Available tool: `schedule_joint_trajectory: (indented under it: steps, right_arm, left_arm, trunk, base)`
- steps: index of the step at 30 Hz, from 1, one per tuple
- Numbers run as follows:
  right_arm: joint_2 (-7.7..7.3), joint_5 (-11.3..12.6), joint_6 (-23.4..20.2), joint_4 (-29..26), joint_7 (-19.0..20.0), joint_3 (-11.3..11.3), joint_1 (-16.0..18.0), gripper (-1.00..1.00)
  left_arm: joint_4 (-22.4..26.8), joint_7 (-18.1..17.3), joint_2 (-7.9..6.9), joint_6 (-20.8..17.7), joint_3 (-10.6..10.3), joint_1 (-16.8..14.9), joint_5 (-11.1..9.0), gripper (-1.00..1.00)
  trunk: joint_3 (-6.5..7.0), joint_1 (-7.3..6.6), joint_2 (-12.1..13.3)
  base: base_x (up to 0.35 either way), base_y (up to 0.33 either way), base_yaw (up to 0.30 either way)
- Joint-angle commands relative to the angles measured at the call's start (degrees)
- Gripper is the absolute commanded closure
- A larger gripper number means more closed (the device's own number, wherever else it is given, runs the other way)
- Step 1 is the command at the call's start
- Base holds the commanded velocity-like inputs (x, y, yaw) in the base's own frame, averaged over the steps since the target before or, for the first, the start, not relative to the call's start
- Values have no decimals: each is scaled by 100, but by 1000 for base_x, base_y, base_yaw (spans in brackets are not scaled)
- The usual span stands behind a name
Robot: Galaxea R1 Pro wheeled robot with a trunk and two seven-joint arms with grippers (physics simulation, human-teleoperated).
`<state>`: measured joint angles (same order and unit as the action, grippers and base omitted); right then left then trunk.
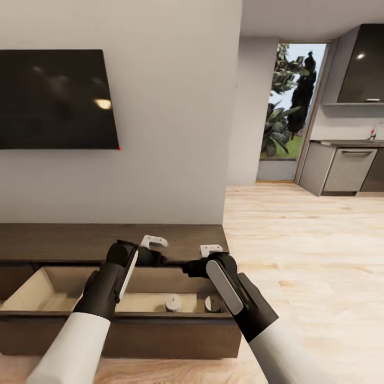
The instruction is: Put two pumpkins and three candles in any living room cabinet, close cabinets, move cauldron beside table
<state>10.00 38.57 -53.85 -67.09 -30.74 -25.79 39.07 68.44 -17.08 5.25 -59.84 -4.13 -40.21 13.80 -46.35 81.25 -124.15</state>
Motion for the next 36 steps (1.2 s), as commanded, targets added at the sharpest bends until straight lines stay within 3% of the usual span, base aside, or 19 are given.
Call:
schedule_joint_trajectory:
  steps: [1, 15, 19, 22, 25, 31, 36]
  right_arm:
    - [0, 54, -12, -6, -57, -32, 4, -100]
    - [0, 55, -7, -6, -55, -197, 4, -100]
    - [0, 55, -4, -1, -55, -198, 4, -100]
    - [0, 54, -3, -2, -55, -198, 4, -100]
    - [0, 54, -3, 1, -51, -199, 4, -100]
    - [0, 60, -3, 6, -47, -199, 4, -100]
    - [0, 59, -3, 11, -47, -206, 4, -100]
  left_arm:
    - [5, -50, 2, -16, 0, -5, 62, -100]
    - [91, -50, -50, -16, 42, -5, 69, -100]
    - [273, -50, -367, -16, 198, -5, 58, -100]
    - [335, -50, -632, -16, 662, -5, 63, -100]
    - [339, -46, -785, -16, 987, -5, 70, -100]
    - [336, -43, -960, -16, 1129, -10, 71, -100]
    - [336, -41, -993, -16, 1153, -11, 70, -100]
  trunk:
    - [-9, -2, -3]
    - [-49, -2, -3]
    - [-60, -2, -3]
    - [-69, -2, -3]
    - [-78, -2, -3]
    - [12, -134, 238]
    - [88, -243, 438]
  base:
    - [-46, 0, 264]
    - [-9, 0, 271]
    - [0, 0, 273]
    - [0, 0, 273]
    - [0, 0, 273]
    - [-62, 0, 273]
    - [-241, 0, 273]
